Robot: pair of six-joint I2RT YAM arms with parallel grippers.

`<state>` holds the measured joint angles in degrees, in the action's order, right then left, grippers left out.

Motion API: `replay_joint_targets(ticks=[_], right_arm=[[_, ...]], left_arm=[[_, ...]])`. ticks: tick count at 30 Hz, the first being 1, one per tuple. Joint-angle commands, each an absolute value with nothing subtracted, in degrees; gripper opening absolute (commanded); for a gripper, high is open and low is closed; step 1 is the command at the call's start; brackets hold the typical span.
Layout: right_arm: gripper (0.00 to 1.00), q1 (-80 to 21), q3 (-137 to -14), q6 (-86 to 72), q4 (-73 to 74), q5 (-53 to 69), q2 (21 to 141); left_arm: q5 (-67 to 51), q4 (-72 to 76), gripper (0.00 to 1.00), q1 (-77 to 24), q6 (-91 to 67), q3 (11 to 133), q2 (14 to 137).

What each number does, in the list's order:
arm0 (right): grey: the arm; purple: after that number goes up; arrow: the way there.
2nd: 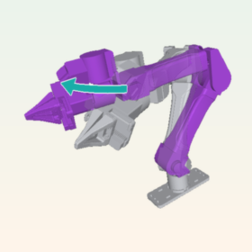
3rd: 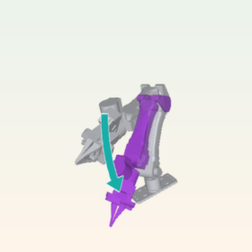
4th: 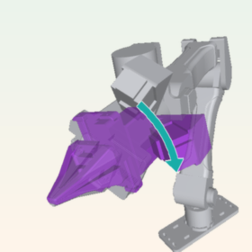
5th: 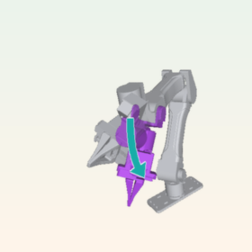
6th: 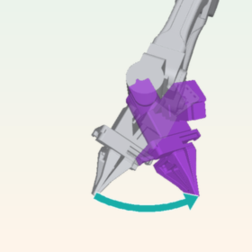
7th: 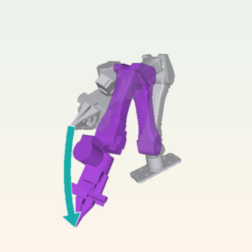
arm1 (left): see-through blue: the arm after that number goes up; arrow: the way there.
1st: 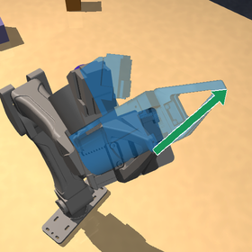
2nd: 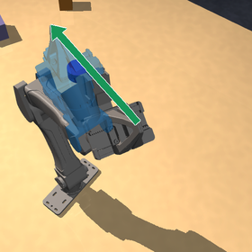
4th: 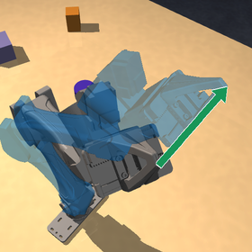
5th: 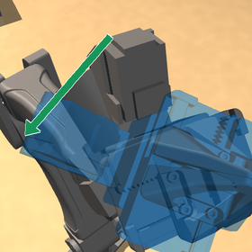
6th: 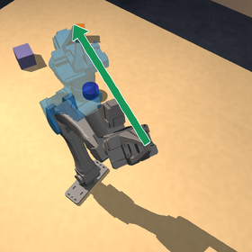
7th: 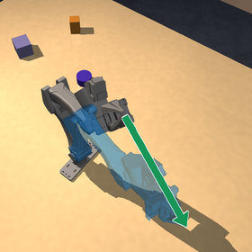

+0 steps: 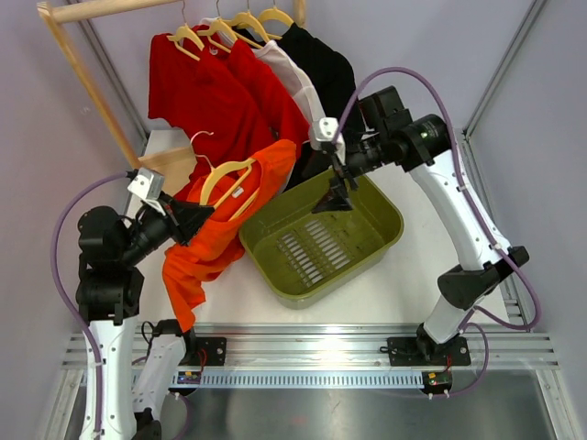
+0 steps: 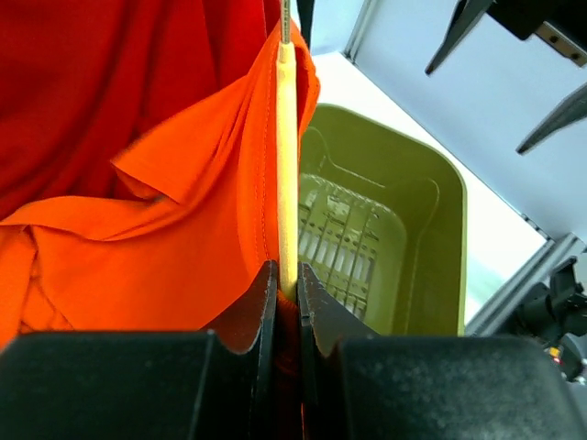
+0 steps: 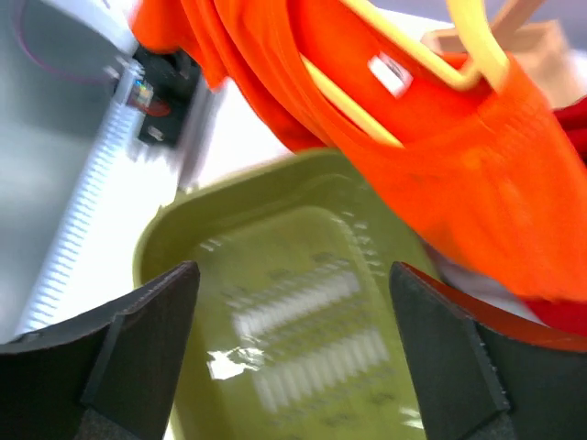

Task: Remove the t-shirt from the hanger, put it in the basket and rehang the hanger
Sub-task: Remove the tshirt from the hanger

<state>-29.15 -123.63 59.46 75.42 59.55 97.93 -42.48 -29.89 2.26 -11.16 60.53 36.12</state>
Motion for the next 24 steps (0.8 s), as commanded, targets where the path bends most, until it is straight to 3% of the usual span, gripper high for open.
replay_joint_targets(ticks=[1,4,8,10,12,16,24], right_arm=[[0.9,-35.66,-124.55,31.63,66.83,49.85,98.17],[0.86,-40.06,-123.76,17.2,55.83,38.09,99.49],[0.85,-43.94,-124.89,11.43,49.32,24.8,101.07],[0.87,-44.3,-127.17,12.64,49.22,25.31,102.29],[0.99,-44.38,-133.37,18.95,54.73,31.44,103.7],[1.0,-44.38,-140.45,42.58,67.23,42.17,106.96],[0.99,-44.38,-132.62,49.39,59.24,44.3,105.55]], left_arm=[[-44.05,-24.97,0.0,2.2,-13.79,59.59,34.9],[-41.93,-22.43,0.0,2.28,-18.36,57.58,33.49],[-40.34,-21.01,0.0,2.2,-22.14,55.81,32.26],[-40.69,-21.53,0.0,2.2,-22.76,55.55,32.34],[-41.48,-22.06,0.0,2.2,-21.98,55.28,32.43],[-45.77,-23.11,0.0,2.2,-20.39,54.14,32.25],[-49.22,-25.31,0.0,2.2,-17.93,54.14,32.26]])
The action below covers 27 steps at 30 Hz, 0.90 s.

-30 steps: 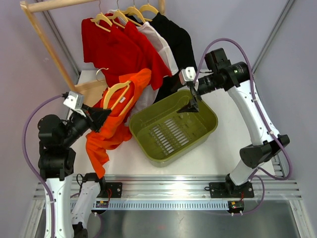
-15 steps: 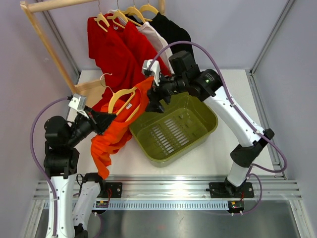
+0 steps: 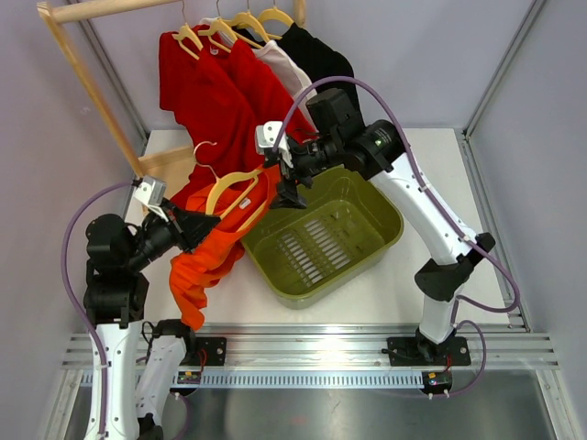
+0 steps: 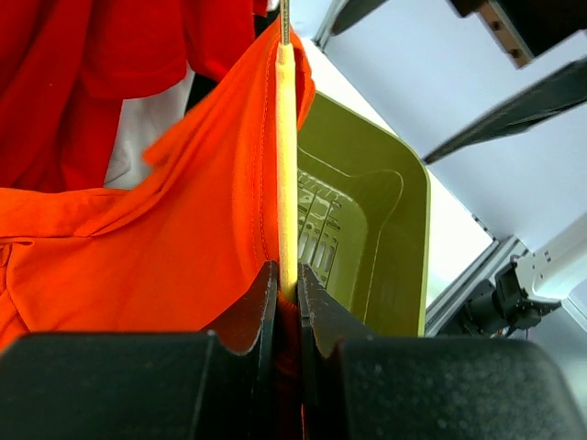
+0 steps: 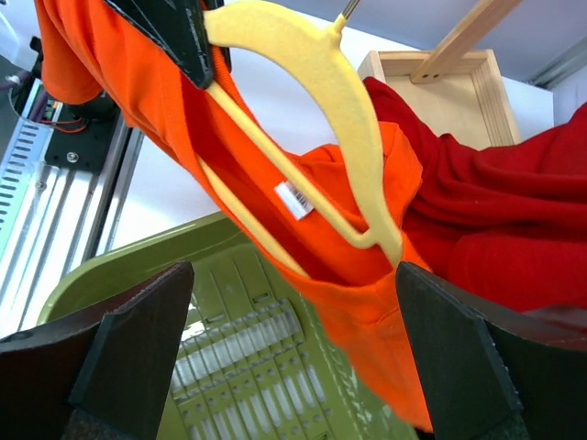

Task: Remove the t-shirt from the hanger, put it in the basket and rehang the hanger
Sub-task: Remove the tshirt from the hanger

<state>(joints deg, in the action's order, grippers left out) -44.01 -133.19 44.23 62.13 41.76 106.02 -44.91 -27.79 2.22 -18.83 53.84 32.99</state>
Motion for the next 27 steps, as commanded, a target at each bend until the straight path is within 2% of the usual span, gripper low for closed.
replay_joint_targets(ticks=[1,3,4,7,10,15,27], right_arm=[[0.99,-44.38,-134.54,49.13,59.85,44.47,106.86],[0.97,-44.38,-135.79,46.69,59.25,42.99,107.84],[0.94,-44.38,-135.01,39.62,57.15,41.59,107.67],[0.75,-44.3,-129.3,26.13,46.96,33.59,105.48],[0.68,-44.38,-123.76,17.96,39.22,25.68,102.84],[0.67,-44.73,-121.64,12.31,36.91,21.8,102.39],[0.72,-49.66,-122.08,5.1,35.77,11.69,105.82]], left_arm=[[-49.22,-25.66,0.0,2.2,-17.76,54.49,32.34],[-48.17,-26.8,0.0,2.28,-17.23,54.93,32.17],[-46.34,-27.15,0.0,2.29,-17.14,55.37,32.08],[-42.73,-28.04,0.0,2.2,-17.58,55.81,31.64],[-39.83,-28.04,0.0,2.29,-18.89,55.99,31.38],[-36.74,-27.6,0.0,2.29,-22.23,56.43,30.68],[-34.72,-26.63,0.0,2.29,-27.42,55.37,28.74]])
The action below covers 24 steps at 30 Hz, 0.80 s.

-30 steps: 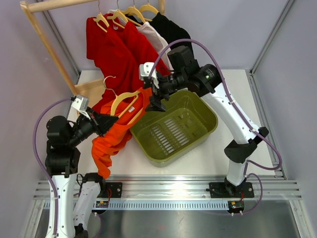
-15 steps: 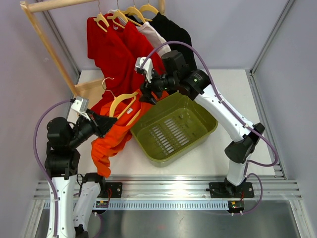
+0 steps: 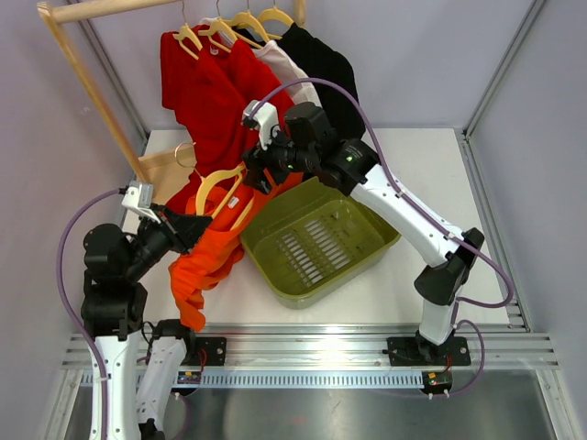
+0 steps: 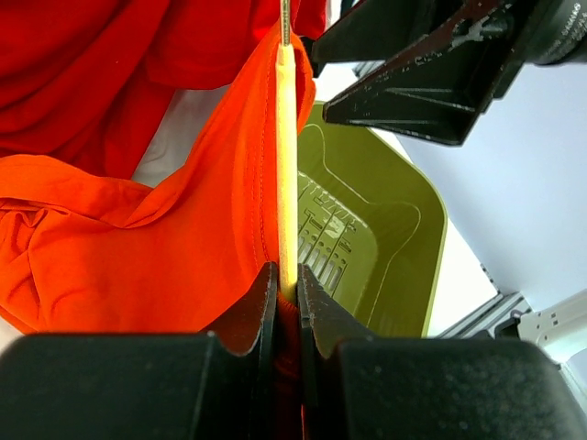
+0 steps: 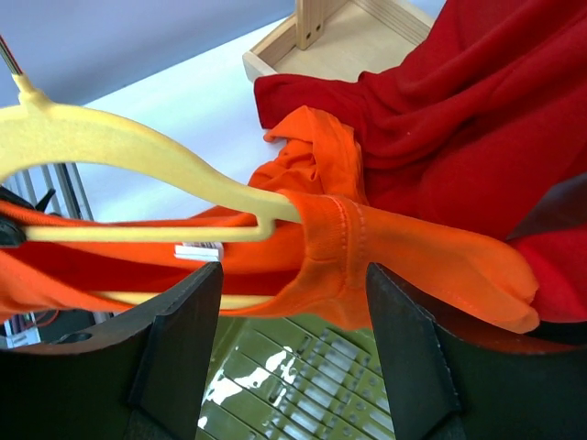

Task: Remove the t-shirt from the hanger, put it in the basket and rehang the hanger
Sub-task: Remove the tshirt from the hanger

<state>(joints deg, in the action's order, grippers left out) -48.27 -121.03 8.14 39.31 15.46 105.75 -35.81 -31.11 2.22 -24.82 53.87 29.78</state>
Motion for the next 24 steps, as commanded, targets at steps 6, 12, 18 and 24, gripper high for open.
replay_joint_targets(ticks=[6,12,18,24], right_arm=[[0.7,-50.8,-123.74,4.57,36.3,5.1,107.57],[0.6,-50.8,-126.38,5.18,37.09,1.85,109.51],[0.52,-50.98,-128.58,4.04,37.7,2.46,111.44],[0.0,-50.89,-131.39,6.93,35.86,-4.12,111.45]], left_arm=[[-34.1,-26.45,0.0,2.2,-28.3,54.93,28.04],[-33.22,-27.16,0.0,2.29,-28.83,55.46,27.86],[-32.96,-26.63,0.0,2.29,-30.23,55.11,27.6],[-32.69,-30.32,0.0,2.11,-27.25,55.02,26.64]])
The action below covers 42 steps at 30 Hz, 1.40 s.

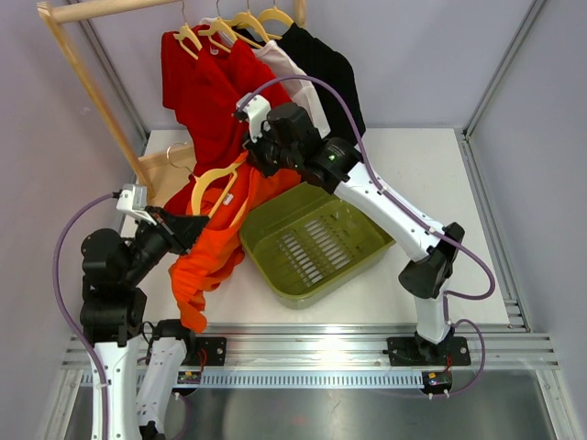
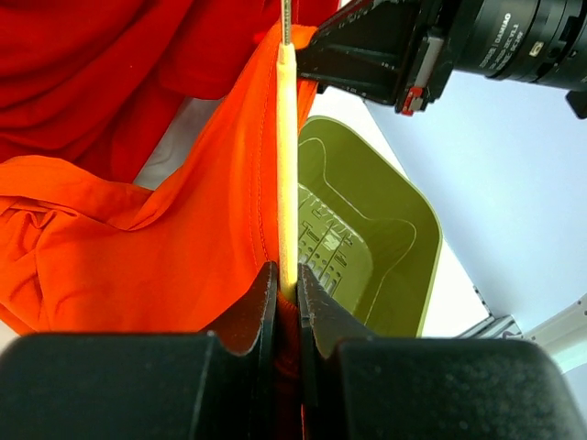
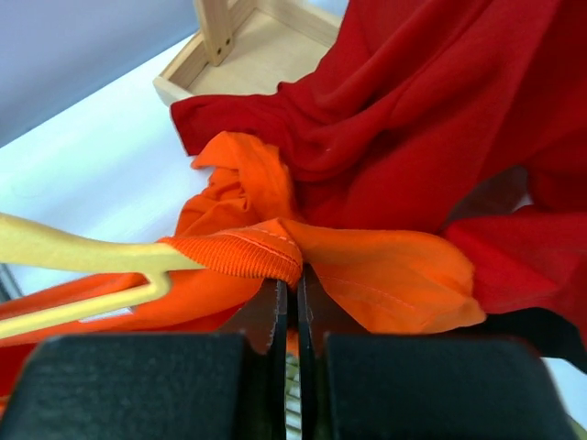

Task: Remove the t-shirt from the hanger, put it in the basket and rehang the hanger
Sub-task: Remove the tshirt from the hanger

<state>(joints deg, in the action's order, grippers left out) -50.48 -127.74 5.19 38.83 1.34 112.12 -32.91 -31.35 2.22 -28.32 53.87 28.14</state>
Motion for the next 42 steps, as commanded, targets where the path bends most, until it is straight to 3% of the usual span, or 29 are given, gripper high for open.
replay_joint_targets(ticks=[1,19,25,42], right_arm=[[0.0,-50.37,-131.4,7.47,34.64,-6.04,111.27],[0.0,-28.75,-139.39,8.35,30.5,-8.26,117.42],[0.0,-22.87,-138.43,7.74,30.67,-6.95,118.92],[0.0,-16.53,-129.64,10.9,29.53,-2.11,117.51]], left_arm=[[-33.22,-30.67,0.0,2.11,-26.72,54.58,26.37],[-40.69,-36.56,0.0,-2.46,-18.37,53.43,21.36],[-35.43,-41.21,0.0,-3.6,-15.56,58.35,21.71],[-31.99,-43.15,0.0,-4.48,-14.94,69.78,22.5]])
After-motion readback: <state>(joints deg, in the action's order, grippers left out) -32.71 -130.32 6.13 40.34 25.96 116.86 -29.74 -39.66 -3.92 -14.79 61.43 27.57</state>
